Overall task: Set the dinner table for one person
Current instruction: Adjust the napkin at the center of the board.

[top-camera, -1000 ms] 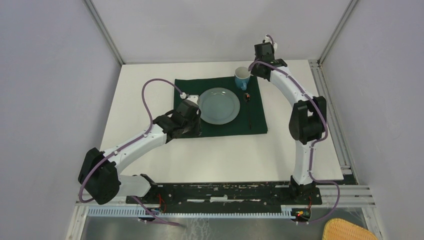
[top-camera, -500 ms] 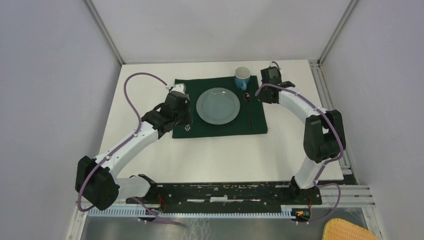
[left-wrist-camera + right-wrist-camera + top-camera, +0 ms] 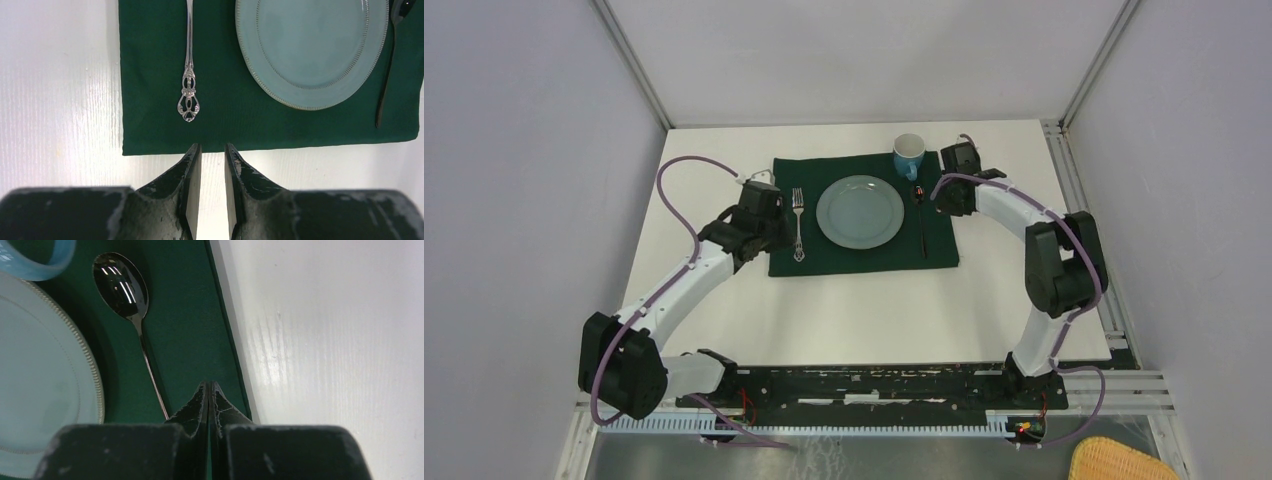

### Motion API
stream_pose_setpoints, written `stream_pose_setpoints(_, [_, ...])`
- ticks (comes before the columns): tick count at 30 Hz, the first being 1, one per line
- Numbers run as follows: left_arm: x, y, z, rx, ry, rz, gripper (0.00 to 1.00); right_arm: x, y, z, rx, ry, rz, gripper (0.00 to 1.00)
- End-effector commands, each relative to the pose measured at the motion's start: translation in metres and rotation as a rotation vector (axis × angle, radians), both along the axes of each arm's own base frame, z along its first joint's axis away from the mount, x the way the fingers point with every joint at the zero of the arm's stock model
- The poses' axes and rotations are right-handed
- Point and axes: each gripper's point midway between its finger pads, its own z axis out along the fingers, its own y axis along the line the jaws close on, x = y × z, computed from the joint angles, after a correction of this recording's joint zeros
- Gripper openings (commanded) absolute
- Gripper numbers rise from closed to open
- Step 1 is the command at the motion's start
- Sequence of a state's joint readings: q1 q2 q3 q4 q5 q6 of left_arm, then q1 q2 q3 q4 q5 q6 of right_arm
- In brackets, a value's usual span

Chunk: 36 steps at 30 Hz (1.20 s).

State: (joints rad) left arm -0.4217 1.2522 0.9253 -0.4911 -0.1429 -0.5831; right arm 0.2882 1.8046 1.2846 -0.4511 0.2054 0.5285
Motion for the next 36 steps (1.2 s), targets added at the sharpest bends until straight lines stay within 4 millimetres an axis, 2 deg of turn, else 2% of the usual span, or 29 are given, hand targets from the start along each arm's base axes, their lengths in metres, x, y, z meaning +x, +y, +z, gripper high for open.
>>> stream_pose_setpoints(1, [0.007,-0.005,0.011,-0.054,-0.036,0.013,0.31,0.02,0.012,-0.007,0.013,-0.017,0.027,0.0])
stream_pose_setpoints(10, [0.007,0.002,0.011,-0.042,-0.035,0.014,0.31,0.033,0.015,-0.032,-0.006,0.03,0.027,0.0])
stream_pose_setpoints(19, [0.008,0.003,0.009,-0.048,-0.037,0.017,0.31,0.025,0.012,-0.04,-0.011,0.049,0.013,0.0])
stream_pose_setpoints(31, [0.006,0.002,0.004,-0.055,-0.023,0.011,0.31,0.05,0.022,-0.01,0.016,-0.026,0.026,0.0])
stream_pose_setpoints(36, [0.004,0.003,0.001,-0.054,-0.015,0.013,0.31,0.059,0.026,-0.005,0.025,-0.036,0.026,0.0])
